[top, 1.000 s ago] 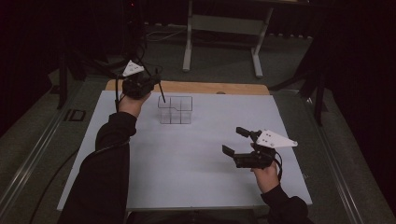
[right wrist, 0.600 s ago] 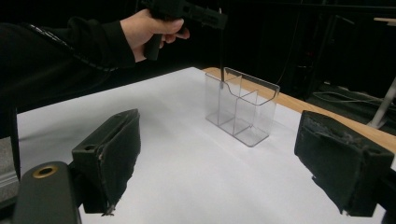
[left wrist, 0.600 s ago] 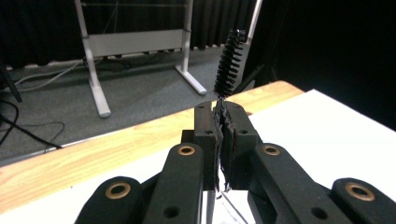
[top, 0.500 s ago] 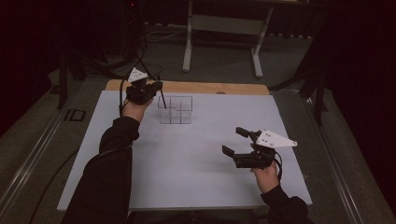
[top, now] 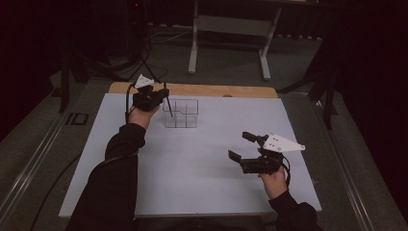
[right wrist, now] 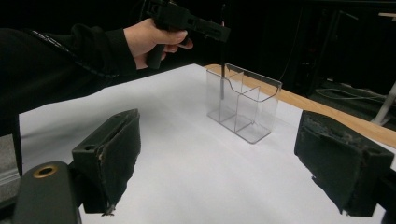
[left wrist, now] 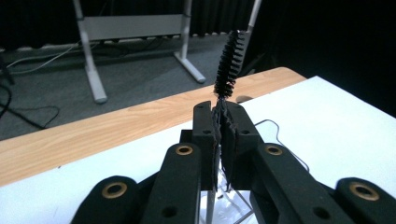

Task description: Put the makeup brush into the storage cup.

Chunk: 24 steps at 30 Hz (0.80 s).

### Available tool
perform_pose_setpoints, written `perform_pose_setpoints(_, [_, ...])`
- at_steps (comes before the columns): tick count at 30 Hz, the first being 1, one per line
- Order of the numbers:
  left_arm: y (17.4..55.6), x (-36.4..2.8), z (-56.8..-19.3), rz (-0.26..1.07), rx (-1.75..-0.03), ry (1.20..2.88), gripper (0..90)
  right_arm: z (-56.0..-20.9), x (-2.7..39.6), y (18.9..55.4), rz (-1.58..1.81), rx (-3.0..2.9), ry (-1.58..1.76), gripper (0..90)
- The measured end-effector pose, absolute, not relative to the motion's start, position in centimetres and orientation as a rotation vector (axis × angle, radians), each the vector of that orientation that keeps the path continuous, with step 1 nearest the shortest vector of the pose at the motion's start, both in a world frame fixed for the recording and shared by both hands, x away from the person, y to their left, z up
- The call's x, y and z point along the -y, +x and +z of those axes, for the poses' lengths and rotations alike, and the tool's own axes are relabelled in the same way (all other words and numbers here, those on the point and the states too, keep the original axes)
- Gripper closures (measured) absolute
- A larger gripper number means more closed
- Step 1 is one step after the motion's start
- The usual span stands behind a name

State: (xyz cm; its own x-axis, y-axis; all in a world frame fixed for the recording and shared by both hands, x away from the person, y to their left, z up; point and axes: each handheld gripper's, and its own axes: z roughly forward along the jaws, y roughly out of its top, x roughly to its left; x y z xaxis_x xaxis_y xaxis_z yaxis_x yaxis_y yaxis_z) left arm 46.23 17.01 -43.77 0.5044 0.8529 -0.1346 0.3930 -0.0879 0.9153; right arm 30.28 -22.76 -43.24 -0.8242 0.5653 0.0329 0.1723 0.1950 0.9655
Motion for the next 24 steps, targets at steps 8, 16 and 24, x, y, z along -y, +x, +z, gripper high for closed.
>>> perform_pose_setpoints(8, [46.1,-17.2,-43.4,0.556,-1.101,1.684,46.7,-43.2,23.0,30.3,1.671,-2.139,0.705,14.3])
perform_pose_setpoints(16, [45.3,-17.1,-42.3,0.574,-1.119,1.709,22.2,-43.2,23.0,30.4,1.671,-2.138,0.709,14.3])
perform_pose_setpoints(24, [43.9,-17.6,-41.3,0.486,-1.07,1.713,1.2,-43.2,23.0,30.4,1.668,-2.135,0.715,14.3])
